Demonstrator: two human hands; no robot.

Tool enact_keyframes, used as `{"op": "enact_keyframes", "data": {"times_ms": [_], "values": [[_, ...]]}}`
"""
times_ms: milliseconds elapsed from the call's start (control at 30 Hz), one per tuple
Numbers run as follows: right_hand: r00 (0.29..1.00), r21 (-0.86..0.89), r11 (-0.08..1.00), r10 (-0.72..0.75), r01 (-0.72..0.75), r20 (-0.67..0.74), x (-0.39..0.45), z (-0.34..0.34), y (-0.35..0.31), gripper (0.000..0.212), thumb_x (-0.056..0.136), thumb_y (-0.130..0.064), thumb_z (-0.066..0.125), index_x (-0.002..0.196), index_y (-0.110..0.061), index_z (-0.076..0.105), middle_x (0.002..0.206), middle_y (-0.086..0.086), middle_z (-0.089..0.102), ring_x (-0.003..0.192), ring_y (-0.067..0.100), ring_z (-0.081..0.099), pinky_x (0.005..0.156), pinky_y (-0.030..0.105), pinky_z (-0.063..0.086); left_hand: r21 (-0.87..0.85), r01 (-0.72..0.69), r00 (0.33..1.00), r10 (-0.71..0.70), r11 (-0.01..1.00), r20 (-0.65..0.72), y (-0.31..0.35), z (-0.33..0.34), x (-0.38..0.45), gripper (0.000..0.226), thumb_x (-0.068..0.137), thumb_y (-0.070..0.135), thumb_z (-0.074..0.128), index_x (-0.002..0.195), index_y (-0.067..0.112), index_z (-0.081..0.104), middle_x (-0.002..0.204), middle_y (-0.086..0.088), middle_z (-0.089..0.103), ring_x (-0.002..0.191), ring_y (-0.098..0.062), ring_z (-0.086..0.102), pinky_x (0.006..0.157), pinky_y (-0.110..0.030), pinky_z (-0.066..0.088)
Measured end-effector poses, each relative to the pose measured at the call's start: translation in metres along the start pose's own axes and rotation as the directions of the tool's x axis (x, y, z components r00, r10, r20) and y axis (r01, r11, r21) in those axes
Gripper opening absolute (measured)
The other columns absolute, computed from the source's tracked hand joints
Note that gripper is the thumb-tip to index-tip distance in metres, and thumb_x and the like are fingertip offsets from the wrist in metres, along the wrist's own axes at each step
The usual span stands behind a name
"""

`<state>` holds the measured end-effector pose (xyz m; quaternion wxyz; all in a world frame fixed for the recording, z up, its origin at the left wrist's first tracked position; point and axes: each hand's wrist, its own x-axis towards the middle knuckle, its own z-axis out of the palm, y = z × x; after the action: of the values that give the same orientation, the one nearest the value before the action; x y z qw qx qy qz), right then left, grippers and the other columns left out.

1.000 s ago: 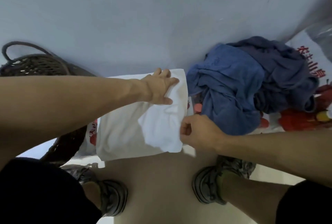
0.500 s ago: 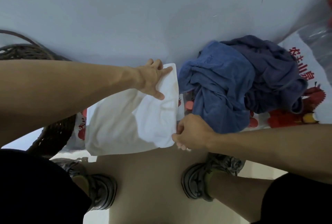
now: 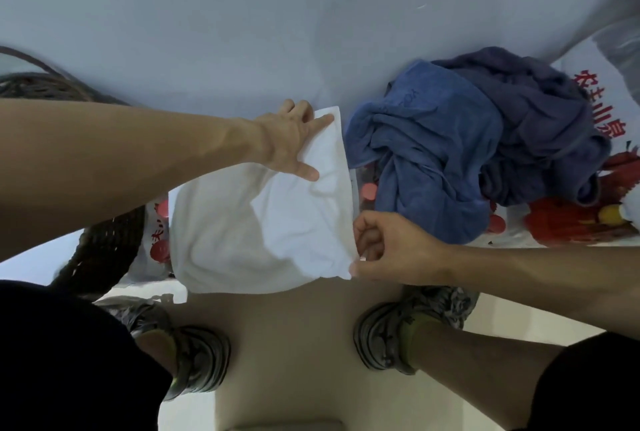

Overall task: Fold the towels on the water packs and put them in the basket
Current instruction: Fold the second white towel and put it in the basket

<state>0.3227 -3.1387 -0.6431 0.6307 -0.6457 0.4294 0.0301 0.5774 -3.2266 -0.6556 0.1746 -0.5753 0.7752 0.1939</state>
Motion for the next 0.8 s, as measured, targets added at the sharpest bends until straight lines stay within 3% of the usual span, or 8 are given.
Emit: {"op": "enact_keyframes", "data": {"times_ms": [133,300,367,433,533,600,667,800], "values": [[0.987,0.023,0.988,0.152,-0.151,-0.056,0.0,0.008,0.006,0.026,0.075,-0.009,0.078,0.097,-0.01,0.064,0.081,0.008,0.071,0.057,0.014,0.063,0.055,0.026,0.054,-0.019,0.007,1.0,-0.008,1.0,-0.018,0.002,0.0,-0.004,0.108,0.076,0.067,0.065,0.156,0.028,0.003,0.141,-0.004,0.025,0.128,-0.027,0.026,0.104,-0.047,0.041],[0.983,0.016,0.985,0.172,-0.171,-0.065,0.004,0.012,0.002,0.012,0.08,-0.019,0.069,0.091,-0.022,0.071,0.064,-0.008,0.068,0.054,0.014,0.06,0.051,0.027,0.051,-0.109,-0.007,0.993,-0.006,0.994,-0.121,0.01,0.002,-0.031,0.091,0.082,0.053,0.067,0.152,0.018,0.021,0.14,-0.01,0.032,0.125,-0.029,0.036,0.104,-0.043,0.039],[0.981,-0.027,0.985,0.17,-0.173,-0.091,0.005,0.013,0.0,0.01,0.079,-0.027,0.07,0.085,-0.018,0.071,0.067,-0.001,0.07,0.06,0.023,0.068,0.056,0.036,0.057,-0.143,-0.012,0.972,-0.022,0.99,-0.232,0.009,0.004,-0.056,0.073,0.084,0.044,0.068,0.143,0.013,0.037,0.132,-0.012,0.039,0.115,-0.031,0.046,0.097,-0.04,0.042],[0.986,-0.121,0.982,0.134,-0.146,-0.104,0.005,0.013,-0.001,0.02,0.078,-0.031,0.071,0.074,-0.012,0.067,0.064,0.003,0.069,0.06,0.021,0.069,0.058,0.033,0.056,-0.179,0.022,0.951,-0.076,0.984,-0.3,0.007,0.009,-0.085,0.054,0.085,0.035,0.068,0.129,0.011,0.049,0.12,-0.01,0.046,0.102,-0.031,0.053,0.088,-0.038,0.046],[0.99,-0.168,0.977,0.118,-0.13,-0.077,0.005,0.01,-0.003,0.019,0.076,-0.029,0.079,0.076,-0.011,0.071,0.068,0.002,0.073,0.063,0.014,0.069,0.065,0.031,0.057,-0.253,0.168,0.933,-0.236,0.953,-0.271,0.014,0.03,-0.129,0.036,0.085,0.036,0.067,0.112,0.016,0.055,0.105,-0.002,0.049,0.093,-0.025,0.055,0.081,-0.038,0.049],[0.985,-0.007,0.985,0.17,-0.17,-0.017,0.005,0.007,-0.004,0.017,0.076,-0.017,0.083,0.081,-0.006,0.071,0.075,0.007,0.075,0.073,0.019,0.074,0.07,0.033,0.062,-0.249,0.24,0.924,-0.3,0.938,-0.239,0.022,0.054,-0.157,0.036,0.084,0.039,0.069,0.11,0.018,0.055,0.104,-0.001,0.05,0.091,-0.023,0.055,0.079,-0.036,0.049],[0.977,0.119,0.97,0.213,-0.214,0.02,0.006,0.005,-0.006,0.016,0.076,-0.006,0.083,0.078,0.0,0.068,0.072,0.011,0.073,0.075,0.022,0.075,0.069,0.032,0.062,-0.154,0.233,0.921,-0.269,0.96,-0.282,0.028,0.078,-0.182,0.042,0.081,0.039,0.072,0.113,0.015,0.057,0.105,-0.005,0.051,0.092,-0.027,0.055,0.079,-0.039,0.048],[0.977,-0.024,0.977,0.211,-0.211,-0.004,0.004,0.0,-0.01,0.024,0.071,-0.007,0.087,0.068,-0.005,0.062,0.052,-0.002,0.061,0.053,0.008,0.067,0.056,0.017,0.054,0.026,0.126,0.931,-0.109,0.992,-0.349,0.025,0.111,-0.207,0.056,0.079,0.032,0.073,0.127,0.01,0.057,0.125,-0.014,0.051,0.114,-0.036,0.05,0.091,-0.047,0.046]]}}
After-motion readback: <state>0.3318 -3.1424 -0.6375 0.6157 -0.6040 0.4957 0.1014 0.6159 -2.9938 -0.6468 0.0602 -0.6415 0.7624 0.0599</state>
